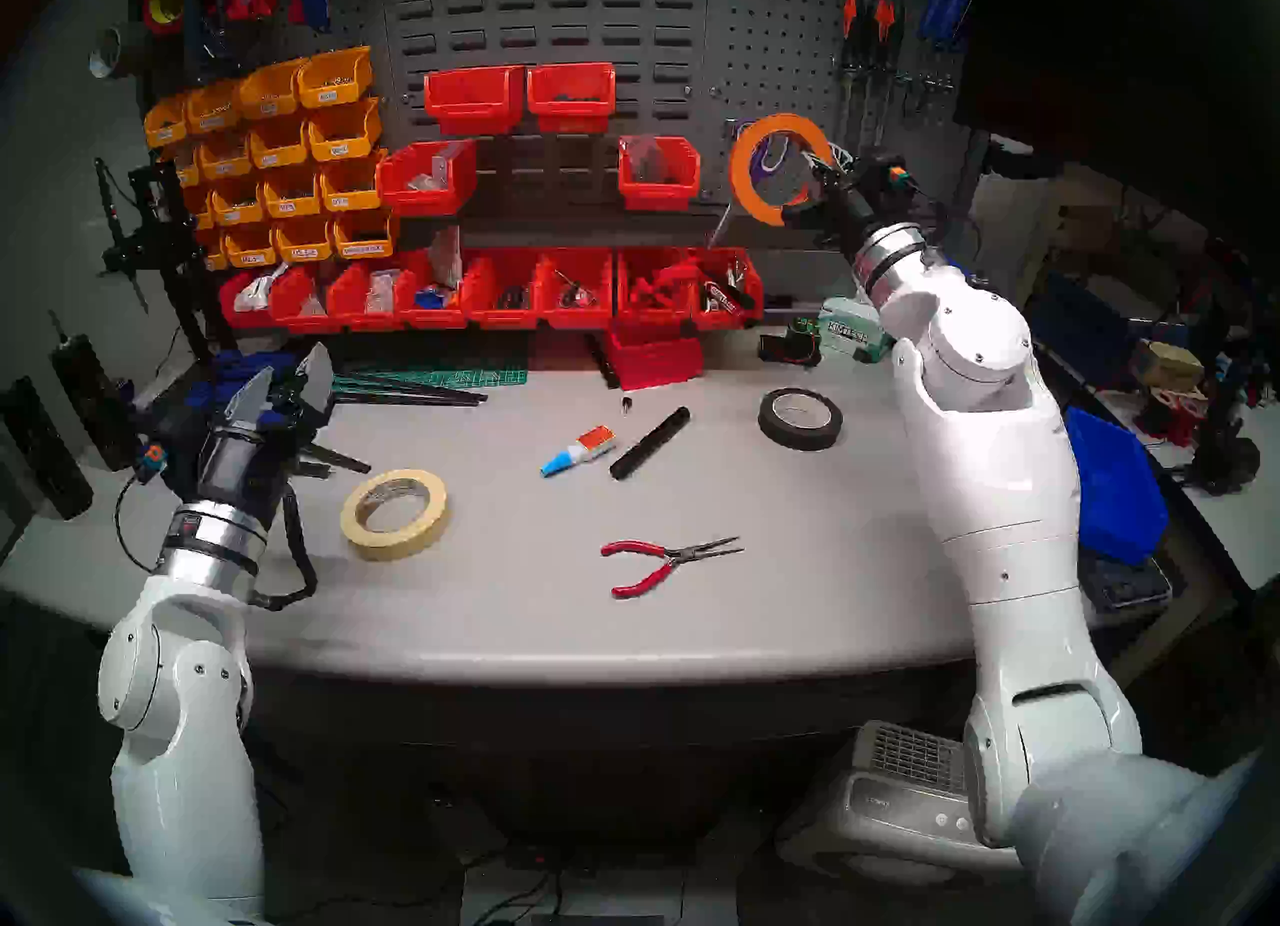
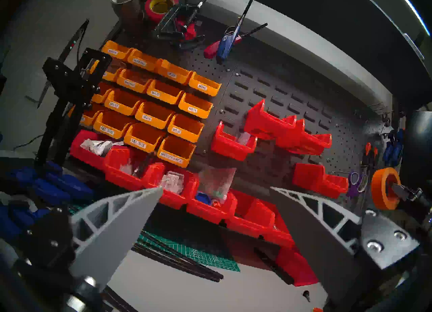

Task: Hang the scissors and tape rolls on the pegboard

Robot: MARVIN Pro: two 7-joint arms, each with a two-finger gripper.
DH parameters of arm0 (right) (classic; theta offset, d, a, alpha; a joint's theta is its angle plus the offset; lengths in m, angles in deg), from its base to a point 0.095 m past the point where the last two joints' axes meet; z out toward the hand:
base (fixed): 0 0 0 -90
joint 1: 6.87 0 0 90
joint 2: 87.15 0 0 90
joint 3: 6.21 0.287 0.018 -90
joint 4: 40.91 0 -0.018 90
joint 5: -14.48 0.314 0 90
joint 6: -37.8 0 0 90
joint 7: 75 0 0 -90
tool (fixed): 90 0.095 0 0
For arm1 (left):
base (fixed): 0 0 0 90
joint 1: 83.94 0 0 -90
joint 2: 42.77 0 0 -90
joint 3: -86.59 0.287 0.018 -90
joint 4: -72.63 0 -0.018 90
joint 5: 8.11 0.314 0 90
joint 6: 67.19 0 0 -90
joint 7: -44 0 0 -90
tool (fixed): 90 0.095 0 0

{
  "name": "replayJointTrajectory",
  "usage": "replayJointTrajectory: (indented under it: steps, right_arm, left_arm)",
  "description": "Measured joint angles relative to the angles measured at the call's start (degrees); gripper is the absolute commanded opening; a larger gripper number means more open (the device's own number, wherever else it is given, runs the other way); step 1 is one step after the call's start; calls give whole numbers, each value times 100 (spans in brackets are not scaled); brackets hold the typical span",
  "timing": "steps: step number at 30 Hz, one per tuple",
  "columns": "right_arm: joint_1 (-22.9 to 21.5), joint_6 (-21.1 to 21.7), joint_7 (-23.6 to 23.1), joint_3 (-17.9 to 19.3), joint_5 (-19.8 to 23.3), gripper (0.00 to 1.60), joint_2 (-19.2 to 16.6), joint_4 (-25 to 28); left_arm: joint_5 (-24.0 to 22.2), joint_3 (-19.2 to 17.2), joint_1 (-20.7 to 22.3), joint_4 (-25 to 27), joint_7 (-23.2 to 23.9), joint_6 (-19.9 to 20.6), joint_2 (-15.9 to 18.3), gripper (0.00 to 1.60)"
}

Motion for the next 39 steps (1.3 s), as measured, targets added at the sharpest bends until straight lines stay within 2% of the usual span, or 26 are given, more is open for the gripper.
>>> replayJointTrajectory:
  steps: [30, 39]
  right_arm:
    - [-965, -1, -125, -127, -373, 0, 394, -1011]
    - [-1261, -10, -181, -180, -547, 0, 510, -1492]
  left_arm:
    - [-3, -5, 0, -2, -14, 0, -19, 160]
    - [-8, -66, -1, 2, -14, -1, -23, 160]
